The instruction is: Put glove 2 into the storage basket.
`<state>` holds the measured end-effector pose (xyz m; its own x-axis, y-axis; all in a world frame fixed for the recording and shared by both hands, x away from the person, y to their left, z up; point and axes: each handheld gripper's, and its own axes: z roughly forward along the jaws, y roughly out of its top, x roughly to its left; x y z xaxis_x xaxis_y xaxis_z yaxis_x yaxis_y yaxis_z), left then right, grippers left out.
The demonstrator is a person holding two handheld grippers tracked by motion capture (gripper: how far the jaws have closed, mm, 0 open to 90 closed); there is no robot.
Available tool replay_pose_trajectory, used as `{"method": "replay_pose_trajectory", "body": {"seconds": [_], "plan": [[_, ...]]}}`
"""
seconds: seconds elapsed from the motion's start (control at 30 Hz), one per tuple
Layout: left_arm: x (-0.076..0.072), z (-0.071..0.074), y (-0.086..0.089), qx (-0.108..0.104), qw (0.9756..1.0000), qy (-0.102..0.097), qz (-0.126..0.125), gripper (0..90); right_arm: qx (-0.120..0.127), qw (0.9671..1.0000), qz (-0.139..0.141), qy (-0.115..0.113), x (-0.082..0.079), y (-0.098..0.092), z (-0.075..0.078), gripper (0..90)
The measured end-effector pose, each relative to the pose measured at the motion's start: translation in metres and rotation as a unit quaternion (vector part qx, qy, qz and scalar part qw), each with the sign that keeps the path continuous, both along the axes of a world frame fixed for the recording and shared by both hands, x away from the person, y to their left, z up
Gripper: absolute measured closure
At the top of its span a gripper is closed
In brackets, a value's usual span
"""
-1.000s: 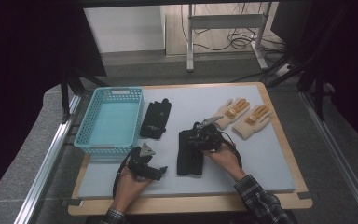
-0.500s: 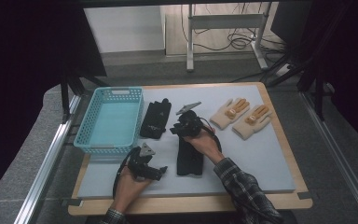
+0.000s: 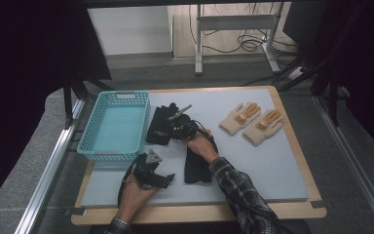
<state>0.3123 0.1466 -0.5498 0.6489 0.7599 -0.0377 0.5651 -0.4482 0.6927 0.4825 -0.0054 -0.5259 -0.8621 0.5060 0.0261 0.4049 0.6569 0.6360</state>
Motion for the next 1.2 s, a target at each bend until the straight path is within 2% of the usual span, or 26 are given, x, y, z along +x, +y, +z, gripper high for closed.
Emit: {"method": "replay_pose_trajectory", "body": {"seconds": [0.07, 0.17, 0.27, 0.3, 0.33, 0.37, 0.43, 0.47, 0.5, 0.53, 0.57, 0.6, 0.67, 0.73, 0.77, 0.87, 0.9, 1.03, 1.17, 1.2], "plan": [[0.0, 0.0, 0.0, 0.0, 1.0, 0.0, 0.0, 2.2, -0.004, 1.0, -0.001, -0.008, -0.002, 0.001, 0.004, 85.8], [0.0, 0.0, 0.0, 0.0, 1.0, 0.0, 0.0, 2.2, -0.004, 0.9999, 0.002, -0.014, -0.004, 0.0, 0.009, 85.9], [0.0, 0.0, 0.0, 0.0, 1.0, 0.001, 0.001, 2.1, 0.002, 0.9996, 0.009, -0.027, -0.015, -0.007, 0.025, 86.0], [0.0, 0.0, 0.0, 0.001, 1.0, 0.0, 0.0, 2.1, 0.002, 0.9996, 0.009, -0.027, -0.015, -0.007, 0.025, 86.0], [0.0, 0.0, 0.0, 0.0, 1.0, 0.001, 0.001, 2.1, 0.004, 0.9993, 0.017, -0.034, -0.023, -0.013, 0.033, 86.0], [0.0, 0.0, 0.0, 0.0, 1.0, 0.001, 0.001, 2.1, 0.004, 0.9993, 0.017, -0.034, -0.023, -0.013, 0.033, 86.0], [0.0, 0.0, 0.0, 0.001, 1.0, 0.001, 0.001, 2.2, 0.014, 0.9991, 0.027, -0.03, -0.038, -0.026, 0.042, 85.8], [0.0, 0.0, 0.0, 0.001, 1.0, 0.001, 0.001, 2.2, 0.014, 0.9991, 0.027, -0.03, -0.038, -0.026, 0.042, 85.8], [0.0, 0.0, 0.0, 0.001, 1.0, 0.001, 0.001, 2.2, 0.019, 0.9993, 0.03, -0.014, -0.041, -0.03, 0.043, 84.8], [0.0, 0.0, 0.0, 0.002, 1.0, 0.001, 0.001, 2.2, 0.028, 0.9992, 0.027, -0.012, -0.044, -0.039, 0.044, 76.8], [0.0, 0.0, 0.0, 0.002, 1.0, 0.001, 0.001, 2.2, 0.028, 0.9992, 0.027, -0.012, -0.044, -0.039, 0.044, 76.8], [0.0, 0.0, 0.0, 0.002, 1.0, 0.001, 0.001, 2.2, 0.036, 0.9992, 0.012, -0.014, -0.04, -0.044, 0.045, 71.0], [0.0, 0.0, 0.0, 0.001, 1.0, 0.001, 0.001, 2.2, 0.039, 0.999, 0.007, -0.02, -0.036, -0.045, 0.045, 70.1], [0.0, 0.0, 0.0, 0.001, 1.0, 0.001, 0.001, 2.2, 0.042, 0.9988, -0.007, -0.023, -0.025, -0.041, 0.041, 64.0], [0.0, 0.0, 0.0, 0.001, 1.0, 0.001, 0.001, 2.2, 0.042, 0.9988, -0.007, -0.023, -0.025, -0.041, 0.041, 64.0], [0.0, 0.0, 0.0, 0.001, 1.0, 0.001, 0.001, 2.2, 0.042, 0.9988, -0.009, -0.024, -0.013, -0.022, 0.028, 53.3], [0.0, 0.0, 0.0, 0.001, 1.0, 0.001, 0.001, 2.2, 0.042, 0.9988, -0.009, -0.024, -0.013, -0.022, 0.028, 53.3], [0.0, 0.0, 0.0, 0.0, 1.0, 0.001, 0.002, 2.2, 0.015, 0.9993, -0.007, -0.034, 0.0, 0.006, 0.008, 40.6], [0.0, 0.0, 0.0, 0.0, 1.0, 0.0, 0.0, 2.2, 0.007, 0.9996, -0.013, -0.026, 0.008, 0.016, 0.0, 40.8], [0.0, 0.0, 0.0, 0.0, 1.0, 0.0, 0.0, 2.2, 0.014, 0.9997, -0.013, -0.013, 0.01, 0.02, -0.003, 48.1]]}}
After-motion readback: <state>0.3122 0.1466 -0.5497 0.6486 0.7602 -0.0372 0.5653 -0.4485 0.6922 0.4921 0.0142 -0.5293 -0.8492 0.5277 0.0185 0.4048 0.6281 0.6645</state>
